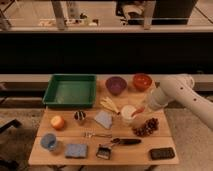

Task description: Place pepper in tray

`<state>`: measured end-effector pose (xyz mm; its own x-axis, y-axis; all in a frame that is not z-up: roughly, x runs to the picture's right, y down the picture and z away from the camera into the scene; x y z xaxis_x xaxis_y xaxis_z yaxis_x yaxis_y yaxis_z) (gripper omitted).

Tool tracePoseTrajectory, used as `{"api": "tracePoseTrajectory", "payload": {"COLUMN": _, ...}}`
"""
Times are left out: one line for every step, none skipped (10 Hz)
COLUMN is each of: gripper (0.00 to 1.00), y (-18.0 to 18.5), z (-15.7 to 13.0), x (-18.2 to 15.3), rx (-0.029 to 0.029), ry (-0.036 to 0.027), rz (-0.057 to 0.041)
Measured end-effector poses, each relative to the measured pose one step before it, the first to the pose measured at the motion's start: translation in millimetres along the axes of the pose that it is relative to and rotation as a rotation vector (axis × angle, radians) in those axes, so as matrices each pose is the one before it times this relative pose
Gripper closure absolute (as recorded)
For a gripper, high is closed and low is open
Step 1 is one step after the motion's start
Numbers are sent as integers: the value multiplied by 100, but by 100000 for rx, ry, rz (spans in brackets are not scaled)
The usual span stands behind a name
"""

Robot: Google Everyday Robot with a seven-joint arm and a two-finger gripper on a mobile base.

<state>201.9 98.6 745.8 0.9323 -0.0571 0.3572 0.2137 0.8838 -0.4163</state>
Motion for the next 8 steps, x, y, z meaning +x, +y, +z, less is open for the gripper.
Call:
{"api": "tracePoseTrajectory", "payload": {"gripper": 100, "y": -787, "z": -1109, "x": -1906, "rx": 89, "ry": -1137, "rz": -5746}}
{"api": "tracePoseTrajectory", "payload": {"gripper": 100, "y": -848, "z": -654, "x": -1235, "rx": 407, "ry": -534, "rz": -3436}}
{"api": "tracePoseTrajectory", "payload": {"gripper": 100, "y": -641, "z": -363, "x": -1179, "rx": -478, "ry": -506, "rz": -3148}}
{"api": "tracePoseTrajectory", "payload": {"gripper": 100, "y": -996, "z": -180, "x": -1666, "rx": -300, "ry": -949, "rz": -4070}}
{"api": "tracePoseTrajectory", "payload": {"gripper": 100, "y": -816, "z": 85, "x": -1415, "rx": -987, "ry": -992, "rz": -3194}}
{"api": "tracePoseTrajectory", "payload": {"gripper": 100, "y": -904, "z": 335, "x": -1436, "rx": -872, "ry": -990, "rz": -2893}}
{"api": "tracePoseTrajectory", "payload": {"gripper": 100, "y": -1015, "z": 436, "x": -1534, "rx": -910, "ry": -996, "rz": -3041}}
{"api": "tracePoseTrajectory", "payload": {"gripper": 100, "y": -621, "z": 469, "x": -1165, "rx": -1008, "ry": -818, "rz": -1947}}
